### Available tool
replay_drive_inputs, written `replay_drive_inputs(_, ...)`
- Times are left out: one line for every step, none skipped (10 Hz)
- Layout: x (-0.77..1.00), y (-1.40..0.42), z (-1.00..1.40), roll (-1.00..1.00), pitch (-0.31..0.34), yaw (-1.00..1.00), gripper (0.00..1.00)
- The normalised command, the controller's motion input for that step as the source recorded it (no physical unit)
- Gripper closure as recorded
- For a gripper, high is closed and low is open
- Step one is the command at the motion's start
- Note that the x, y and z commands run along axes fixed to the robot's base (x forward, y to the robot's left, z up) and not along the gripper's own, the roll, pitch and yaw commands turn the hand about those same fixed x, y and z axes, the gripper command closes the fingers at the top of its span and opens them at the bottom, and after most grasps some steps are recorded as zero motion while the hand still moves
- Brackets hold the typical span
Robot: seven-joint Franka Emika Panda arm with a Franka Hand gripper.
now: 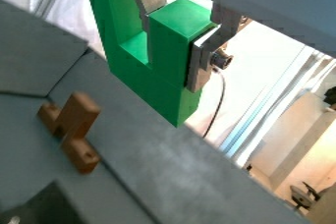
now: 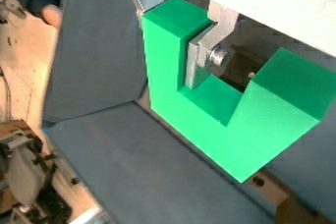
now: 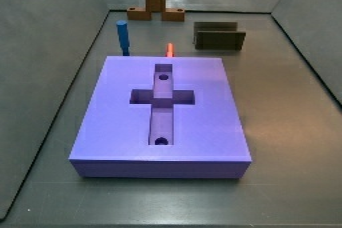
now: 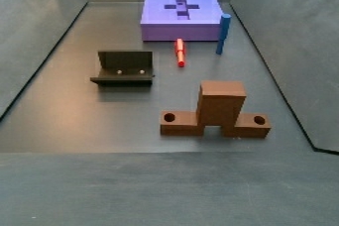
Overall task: Pick up the green object. Move up. Place the green object on the fixture. Regrasp the green object. Move to above the board. Insert the green object.
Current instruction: Move to above the board.
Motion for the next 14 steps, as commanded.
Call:
replay_drive_inputs(0.01,0.0,0.47,0.0,0.066,-0.01,1.0)
replay_drive_inputs(0.03,-0.01,0.19,0.01,0.084,0.0,1.0)
replay_drive_inputs(-1.11,-1.4,0.27,-1.0,0.093,0.0,1.0)
replay_drive_inputs(-1.13,-1.4,0.27,-1.0,0.08,0.0,1.0)
replay_drive_inputs(-1.23,-1.4,0.26,-1.0,0.057,0.02,1.0)
replay_drive_inputs(-1.23,-1.4,0.26,-1.0,0.054,0.02,1.0)
replay_drive_inputs(-1.23,-1.4,0.26,-1.0,0.052,0.02,1.0)
replay_drive_inputs(-1.27,-1.4,0.25,-1.0,0.047,0.03,1.0)
replay_drive_inputs(-0.74,-0.8,0.13,-1.0,0.045,0.03,1.0)
replay_drive_inputs(-0.35,-0.32,0.05,-1.0,0.037,0.04,1.0)
replay_drive_inputs(-0.23,-0.19,0.02,-1.0,0.037,0.03,1.0)
replay_drive_inputs(-0.13,-0.09,0.03,-1.0,0.02,0.03,1.0)
replay_drive_inputs(-0.11,-0.03,0.01,-1.0,-0.003,0.03,1.0)
replay_drive_inputs(-0.08,0.02,0.0,-0.95,-0.025,0.03,1.0)
